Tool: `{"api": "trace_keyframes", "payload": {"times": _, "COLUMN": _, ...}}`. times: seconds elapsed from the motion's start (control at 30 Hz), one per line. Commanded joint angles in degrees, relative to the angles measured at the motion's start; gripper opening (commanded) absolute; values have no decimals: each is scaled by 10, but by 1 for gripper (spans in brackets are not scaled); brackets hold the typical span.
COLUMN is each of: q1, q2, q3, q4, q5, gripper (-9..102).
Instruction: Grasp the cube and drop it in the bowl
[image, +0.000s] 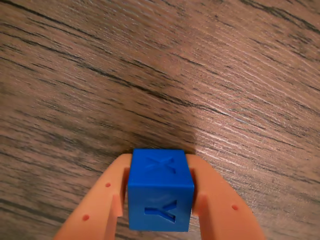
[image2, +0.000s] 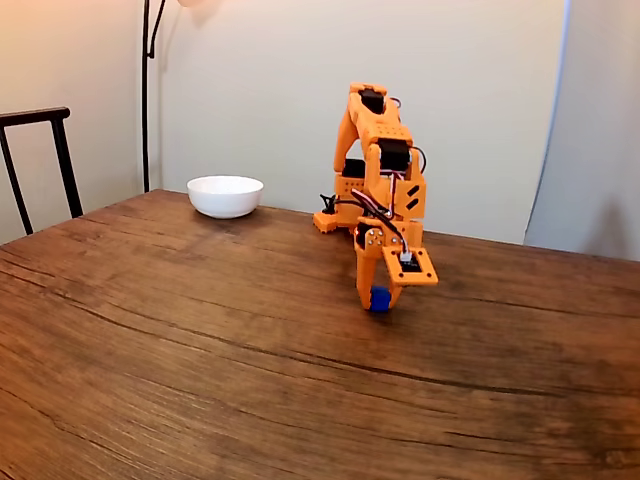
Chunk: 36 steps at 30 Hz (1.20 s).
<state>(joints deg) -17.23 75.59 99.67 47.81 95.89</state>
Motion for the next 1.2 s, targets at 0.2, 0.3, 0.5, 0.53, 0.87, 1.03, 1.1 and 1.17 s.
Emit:
{"api": "trace_keyframes", "payload": {"times": 0.2, "q1": 70, "q2": 71, "q3": -148, "q4": 167, "q5": 105, "gripper": 5}}
{"api": "trace_keyframes", "payload": {"times": 0.3, "q1": 86, "q2": 99, "q3": -168, "q4": 209, "q5": 124, "gripper": 5}}
{"api": "trace_keyframes", "payload": {"times": 0.5, "q1": 106, "q2": 151, "q3": -163, "q4": 260, "q5": 126, "gripper": 5}}
{"api": "trace_keyframes", "payload": {"times": 0.53, "q1": 110, "q2": 159, "q3": -163, "q4": 268, "q5": 129, "gripper": 5}}
{"api": "trace_keyframes", "payload": {"times": 0.87, "q1": 156, "q2": 265, "q3": -159, "q4": 347, "q5": 175, "gripper": 5}}
{"api": "trace_keyframes", "payload": {"times": 1.03, "q1": 179, "q2": 321, "q3": -159, "q4": 402, "q5": 183, "gripper": 5}}
{"api": "trace_keyframes", "payload": {"times": 1.1, "q1": 190, "q2": 342, "q3": -159, "q4": 421, "q5": 193, "gripper": 5}}
{"api": "trace_keyframes", "payload": {"times": 1.17, "q1": 200, "q2": 362, "q3": -159, "q4": 441, "q5": 196, "gripper": 5}}
